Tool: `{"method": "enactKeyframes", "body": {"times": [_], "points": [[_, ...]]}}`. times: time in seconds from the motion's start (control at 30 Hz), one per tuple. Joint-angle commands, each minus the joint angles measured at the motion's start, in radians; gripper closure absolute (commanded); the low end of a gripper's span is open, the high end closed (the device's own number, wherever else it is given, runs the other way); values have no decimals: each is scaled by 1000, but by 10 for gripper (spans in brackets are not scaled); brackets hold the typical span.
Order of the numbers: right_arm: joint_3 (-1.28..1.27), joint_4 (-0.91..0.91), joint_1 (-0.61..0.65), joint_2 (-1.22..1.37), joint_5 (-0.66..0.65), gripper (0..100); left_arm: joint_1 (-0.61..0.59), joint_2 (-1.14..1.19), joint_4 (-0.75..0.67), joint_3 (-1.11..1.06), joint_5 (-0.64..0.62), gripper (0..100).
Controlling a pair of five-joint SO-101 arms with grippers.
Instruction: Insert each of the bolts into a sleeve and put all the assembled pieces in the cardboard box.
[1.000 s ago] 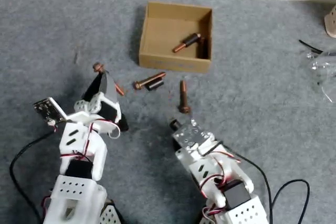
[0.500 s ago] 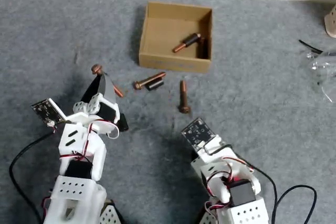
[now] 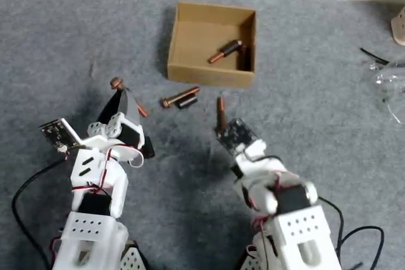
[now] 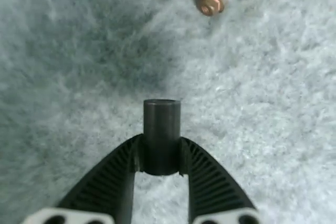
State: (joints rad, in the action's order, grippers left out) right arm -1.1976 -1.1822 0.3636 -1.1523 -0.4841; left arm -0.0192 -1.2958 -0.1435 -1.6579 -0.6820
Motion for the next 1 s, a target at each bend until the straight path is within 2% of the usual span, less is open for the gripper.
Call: {"method": "enactKeyframes", "body": {"times": [0.0,0.4,0.63,0.8,0.97], "points": [[119,35,-7,163,12,995,-8,-12,-14,10,40,994],[139,232,-12,581,12,995,-8,-12,-14,10,40,994],[145,252,-12,785,12,995,-8,-12,-14,10,41,994],[139,352,-12,874,12,995,-8,-12,-14,10,41,994],[139,364,-12,886,14,995,-8,-12,-14,10,41,994]]}}
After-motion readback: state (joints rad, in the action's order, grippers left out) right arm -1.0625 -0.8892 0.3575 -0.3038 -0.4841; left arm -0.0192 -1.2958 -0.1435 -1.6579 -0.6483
